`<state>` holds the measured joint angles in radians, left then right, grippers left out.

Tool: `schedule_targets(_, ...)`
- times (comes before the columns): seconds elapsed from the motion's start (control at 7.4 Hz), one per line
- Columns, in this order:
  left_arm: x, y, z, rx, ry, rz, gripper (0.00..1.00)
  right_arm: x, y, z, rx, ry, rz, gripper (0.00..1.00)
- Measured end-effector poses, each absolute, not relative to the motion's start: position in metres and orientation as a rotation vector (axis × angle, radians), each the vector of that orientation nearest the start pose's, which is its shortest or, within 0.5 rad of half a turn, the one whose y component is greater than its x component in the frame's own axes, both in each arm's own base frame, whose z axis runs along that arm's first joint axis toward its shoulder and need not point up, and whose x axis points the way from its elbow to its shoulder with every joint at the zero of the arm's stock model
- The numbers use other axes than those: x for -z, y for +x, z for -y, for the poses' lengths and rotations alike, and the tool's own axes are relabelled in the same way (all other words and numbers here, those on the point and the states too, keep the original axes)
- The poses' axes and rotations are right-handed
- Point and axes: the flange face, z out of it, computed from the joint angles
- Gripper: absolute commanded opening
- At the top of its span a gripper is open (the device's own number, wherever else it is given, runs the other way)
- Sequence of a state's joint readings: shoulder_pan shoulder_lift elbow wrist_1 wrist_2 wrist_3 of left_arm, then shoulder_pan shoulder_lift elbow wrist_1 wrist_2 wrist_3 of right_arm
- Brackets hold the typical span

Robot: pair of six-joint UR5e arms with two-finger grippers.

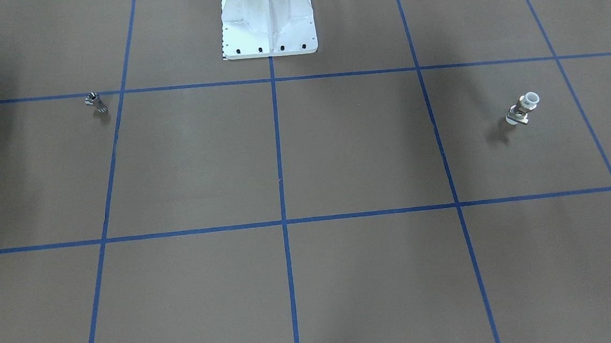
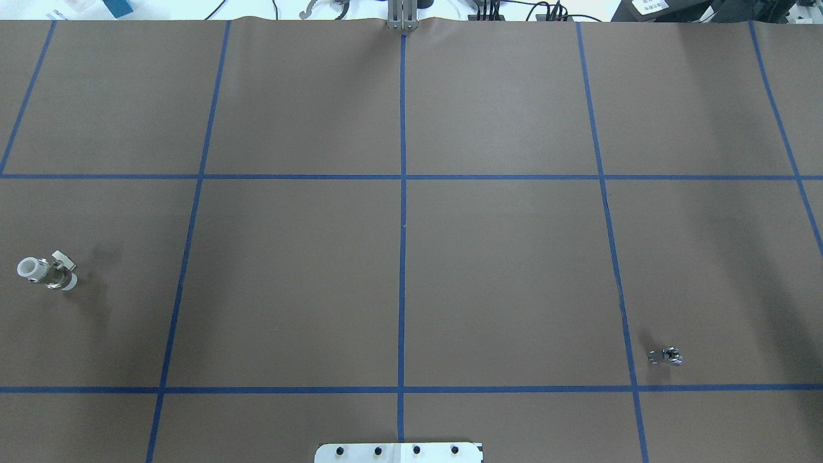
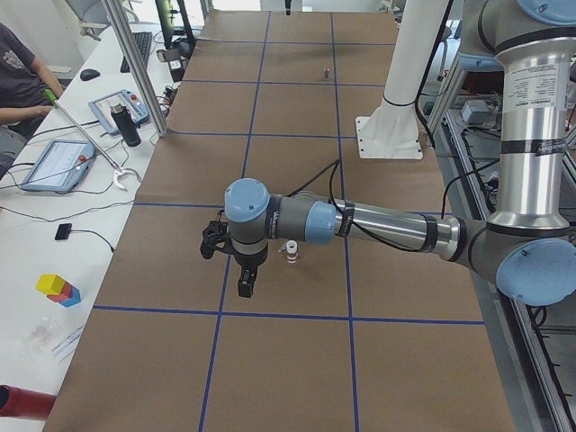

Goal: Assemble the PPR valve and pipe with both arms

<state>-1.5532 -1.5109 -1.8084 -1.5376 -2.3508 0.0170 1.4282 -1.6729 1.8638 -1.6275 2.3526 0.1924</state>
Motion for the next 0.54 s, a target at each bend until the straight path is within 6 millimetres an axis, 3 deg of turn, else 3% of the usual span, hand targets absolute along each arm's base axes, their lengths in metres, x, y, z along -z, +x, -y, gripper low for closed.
schedule_targets(0.54,-0.5644,-0.0558,0.4646,-0.095,0.157,-0.782,1.0,-0.5662,-0.0015,0.4551,0.008,0.006,0.792,1.0)
